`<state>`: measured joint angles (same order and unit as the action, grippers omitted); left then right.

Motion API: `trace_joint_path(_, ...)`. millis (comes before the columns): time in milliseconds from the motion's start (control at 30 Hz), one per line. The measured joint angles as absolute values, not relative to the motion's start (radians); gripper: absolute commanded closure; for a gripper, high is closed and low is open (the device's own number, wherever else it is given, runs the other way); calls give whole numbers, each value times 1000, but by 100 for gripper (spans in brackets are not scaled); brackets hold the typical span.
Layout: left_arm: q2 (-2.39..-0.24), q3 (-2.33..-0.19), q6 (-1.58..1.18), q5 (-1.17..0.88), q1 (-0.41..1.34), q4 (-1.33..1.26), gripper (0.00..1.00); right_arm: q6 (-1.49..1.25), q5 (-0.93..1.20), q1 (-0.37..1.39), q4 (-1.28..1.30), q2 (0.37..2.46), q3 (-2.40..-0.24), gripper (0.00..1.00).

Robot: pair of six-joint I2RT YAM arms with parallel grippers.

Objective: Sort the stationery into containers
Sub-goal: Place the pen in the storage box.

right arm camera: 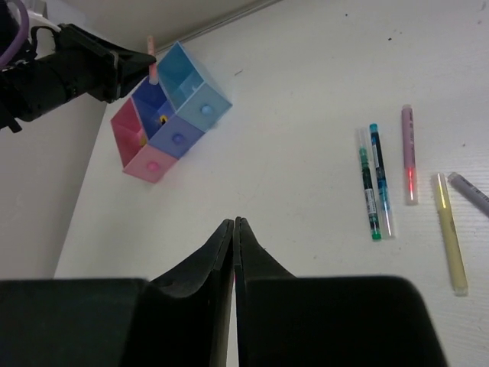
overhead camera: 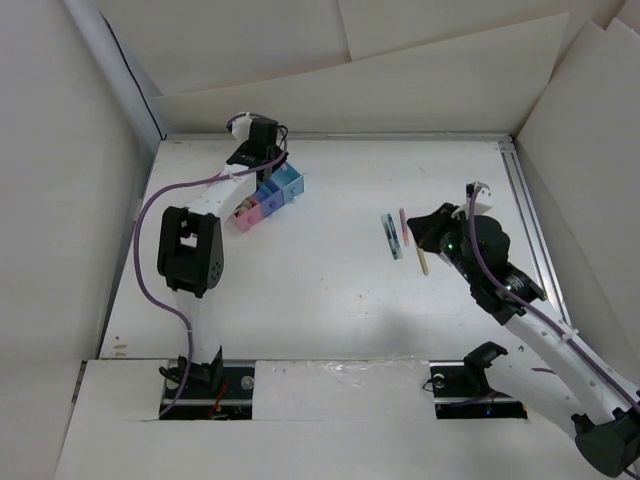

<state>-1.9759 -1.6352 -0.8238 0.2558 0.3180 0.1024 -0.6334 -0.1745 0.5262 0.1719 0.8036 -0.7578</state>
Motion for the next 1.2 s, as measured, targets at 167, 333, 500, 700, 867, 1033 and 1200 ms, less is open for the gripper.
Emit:
trace_joint_path(167,-2020,-1635,-833,246,295,110,98,-632,-174,532,162,794,-736,86)
trace_joint_path(333,-2030,-1635,-843,254,299,100,97,-632,-175,532,153,780,-735,85)
trace_joint_path(500,-2042,-1635,-847,258,299,87,94,-632,-175,532,141,775,-727,84)
trace_joint_path(700,-2090,-1635,-848,270,299,85,90,-632,-175,532,140,790,-717,83)
trace_joint_path(867,-2107,-1635,-848,276,299,87,82,-632,-176,532,138,796,-717,82)
trace_joint_path(1033,-2107,-1634,-842,291,299,78,52,-632,-176,532,117,810,-714,82)
trace_joint_path(1200,-2058,-1561,-826,307,300,13,54,-632,-176,532,110,820,-703,82)
